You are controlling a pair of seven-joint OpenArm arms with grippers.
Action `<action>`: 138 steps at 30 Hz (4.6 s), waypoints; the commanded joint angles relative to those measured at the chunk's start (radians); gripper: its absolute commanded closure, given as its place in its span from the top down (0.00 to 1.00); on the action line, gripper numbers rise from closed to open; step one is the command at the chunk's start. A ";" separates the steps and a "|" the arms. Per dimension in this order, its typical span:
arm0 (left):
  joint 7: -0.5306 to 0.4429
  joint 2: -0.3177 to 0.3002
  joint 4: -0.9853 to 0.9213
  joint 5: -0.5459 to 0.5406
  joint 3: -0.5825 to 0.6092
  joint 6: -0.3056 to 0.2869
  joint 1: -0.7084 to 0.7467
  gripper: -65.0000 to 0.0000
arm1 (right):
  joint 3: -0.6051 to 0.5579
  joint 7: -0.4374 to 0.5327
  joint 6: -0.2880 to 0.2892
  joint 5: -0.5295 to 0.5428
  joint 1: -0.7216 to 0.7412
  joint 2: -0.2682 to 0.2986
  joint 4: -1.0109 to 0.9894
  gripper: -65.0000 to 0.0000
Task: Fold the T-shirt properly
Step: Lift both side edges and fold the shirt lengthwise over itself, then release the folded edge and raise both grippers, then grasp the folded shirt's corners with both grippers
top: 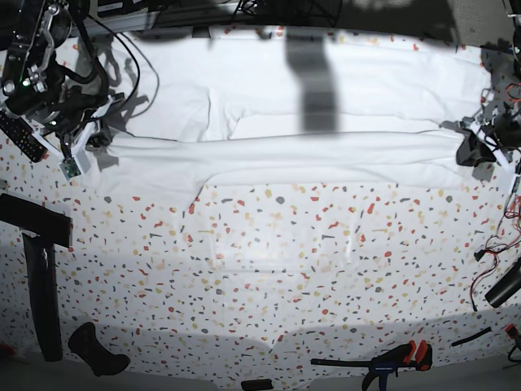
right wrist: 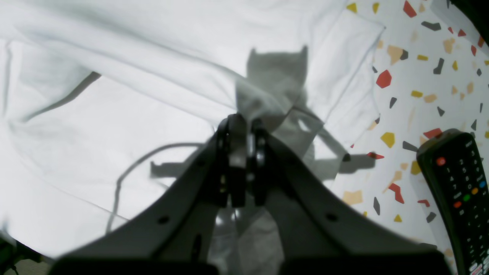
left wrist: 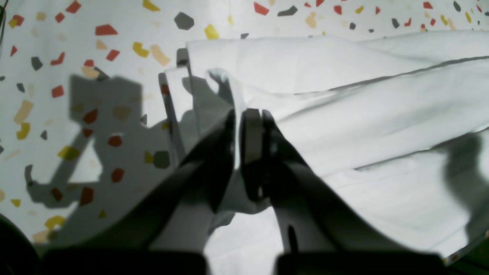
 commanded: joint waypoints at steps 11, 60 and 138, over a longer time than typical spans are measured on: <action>0.042 -0.022 0.018 -0.023 -0.011 0.000 -0.004 0.32 | 0.014 0.012 0.001 0.171 0.034 0.021 0.024 0.48; 0.026 0.050 0.025 -0.037 -0.011 0.000 -0.012 0.41 | -0.333 -0.228 -0.064 0.105 0.649 0.089 -0.688 0.33; -0.125 0.049 0.025 0.348 0.209 0.000 -0.090 0.41 | -0.333 -0.068 -0.025 -0.325 -0.454 0.257 0.369 0.00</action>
